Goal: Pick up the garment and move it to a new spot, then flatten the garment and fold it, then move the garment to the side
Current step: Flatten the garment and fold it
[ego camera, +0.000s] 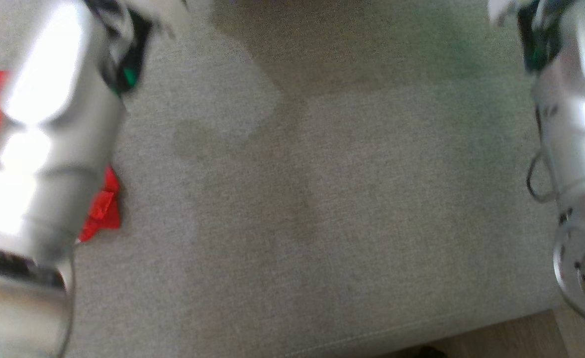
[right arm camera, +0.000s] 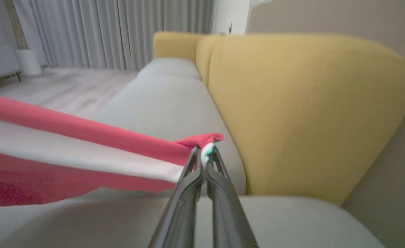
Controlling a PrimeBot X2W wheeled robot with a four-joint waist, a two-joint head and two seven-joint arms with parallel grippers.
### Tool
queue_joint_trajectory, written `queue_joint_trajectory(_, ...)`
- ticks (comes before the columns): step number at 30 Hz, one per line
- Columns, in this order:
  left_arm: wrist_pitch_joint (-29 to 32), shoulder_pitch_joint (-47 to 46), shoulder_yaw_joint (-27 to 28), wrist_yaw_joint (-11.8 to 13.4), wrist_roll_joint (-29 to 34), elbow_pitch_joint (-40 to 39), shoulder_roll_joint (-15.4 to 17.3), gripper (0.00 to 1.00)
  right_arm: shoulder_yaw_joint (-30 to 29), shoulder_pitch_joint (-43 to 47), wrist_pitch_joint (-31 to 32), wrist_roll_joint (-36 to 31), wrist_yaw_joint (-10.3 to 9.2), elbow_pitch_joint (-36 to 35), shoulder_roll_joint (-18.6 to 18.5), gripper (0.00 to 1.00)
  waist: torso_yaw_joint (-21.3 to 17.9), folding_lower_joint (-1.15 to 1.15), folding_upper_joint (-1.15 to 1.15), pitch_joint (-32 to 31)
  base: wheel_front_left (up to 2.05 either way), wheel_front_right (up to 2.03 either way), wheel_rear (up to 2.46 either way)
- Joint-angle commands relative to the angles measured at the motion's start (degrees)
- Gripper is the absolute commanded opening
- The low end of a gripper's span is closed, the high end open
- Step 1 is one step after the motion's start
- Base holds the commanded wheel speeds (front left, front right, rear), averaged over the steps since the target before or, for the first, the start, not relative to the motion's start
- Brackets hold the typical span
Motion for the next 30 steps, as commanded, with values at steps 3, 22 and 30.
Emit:
queue_joint_trajectory(3,-1.35,4.81,-2.88,0.11,-3.18,-3.16,2.80,0.00,1.74,2.22,1.03,0.76,-0.04,2.47,-2.44,0.00,0.51,0.00,0.00,-1.67,0.00,0.00,0.00)
queue_joint_trajectory(22,-7.16,37.98,-17.19,4.21,-6.82,-15.35,4.42,0.00,16.35,22.49,16.12,17.36,-0.04,8.65,-13.49,0.00,-0.86,0.00,0.00,-16.91,0.00,0.00,0.00)
queue_joint_trajectory(30,-7.37,44.95,-19.07,8.33,-6.73,-22.45,3.96,0.00,20.32,29.95,20.40,26.96,-0.04,-2.58,-19.35,0.00,-1.91,0.00,0.00,-18.96,0.00,0.00,0.00)
